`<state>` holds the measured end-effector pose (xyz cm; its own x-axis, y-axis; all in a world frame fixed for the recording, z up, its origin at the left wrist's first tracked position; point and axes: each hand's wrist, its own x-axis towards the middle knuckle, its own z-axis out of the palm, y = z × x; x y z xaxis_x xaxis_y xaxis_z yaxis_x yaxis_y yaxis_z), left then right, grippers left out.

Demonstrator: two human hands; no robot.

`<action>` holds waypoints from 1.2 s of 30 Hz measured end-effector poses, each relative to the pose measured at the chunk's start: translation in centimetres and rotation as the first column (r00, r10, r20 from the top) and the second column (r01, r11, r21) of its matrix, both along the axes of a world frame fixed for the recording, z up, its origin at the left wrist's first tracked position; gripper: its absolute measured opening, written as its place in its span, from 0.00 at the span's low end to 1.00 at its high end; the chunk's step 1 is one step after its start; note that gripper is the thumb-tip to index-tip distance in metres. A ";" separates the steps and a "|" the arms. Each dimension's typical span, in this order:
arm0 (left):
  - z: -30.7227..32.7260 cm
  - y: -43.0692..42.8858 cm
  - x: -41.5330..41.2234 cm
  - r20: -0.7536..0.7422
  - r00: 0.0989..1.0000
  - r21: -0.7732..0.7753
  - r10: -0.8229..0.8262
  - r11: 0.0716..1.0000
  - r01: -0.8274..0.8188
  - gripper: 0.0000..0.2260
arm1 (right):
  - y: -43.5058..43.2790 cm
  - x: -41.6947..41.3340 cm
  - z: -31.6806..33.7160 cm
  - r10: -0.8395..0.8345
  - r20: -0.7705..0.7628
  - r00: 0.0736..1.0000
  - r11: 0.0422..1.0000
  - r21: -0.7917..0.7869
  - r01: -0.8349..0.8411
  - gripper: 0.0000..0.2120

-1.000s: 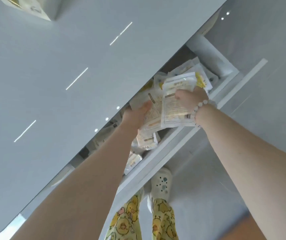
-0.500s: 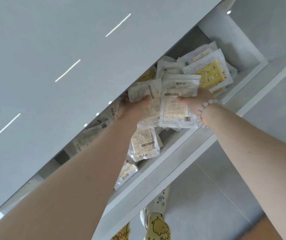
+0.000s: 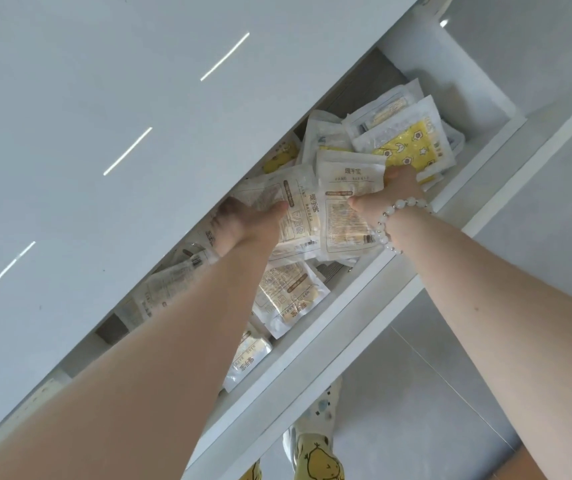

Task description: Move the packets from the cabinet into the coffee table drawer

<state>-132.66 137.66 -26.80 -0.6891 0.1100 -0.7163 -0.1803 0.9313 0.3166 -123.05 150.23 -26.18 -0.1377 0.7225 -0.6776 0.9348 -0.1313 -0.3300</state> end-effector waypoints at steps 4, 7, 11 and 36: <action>0.5 0.0 0.1 -0.034 0.999 -0.045 -0.021 0.999 0.020 0.42 | -0.3 0.0 -0.2 0.024 -0.022 0.999 0.999 -0.040 -0.025 0.29; 0.8 0.0 0.3 -0.066 0.991 -0.116 -0.118 0.987 0.110 0.43 | -0.1 0.0 -0.4 0.056 -0.009 0.998 0.998 -0.023 -0.056 0.28; 1.6 0.5 1.0 -0.103 0.979 -0.145 -0.175 0.976 0.159 0.39 | -0.6 -0.7 0.5 0.149 0.073 0.986 0.985 0.078 -0.155 0.32; 31.6 1.3 -1.6 -0.364 0.650 -0.157 -0.667 0.732 0.663 0.19 | 1.3 -1.2 33.1 0.693 0.202 0.692 0.606 0.358 -0.710 0.21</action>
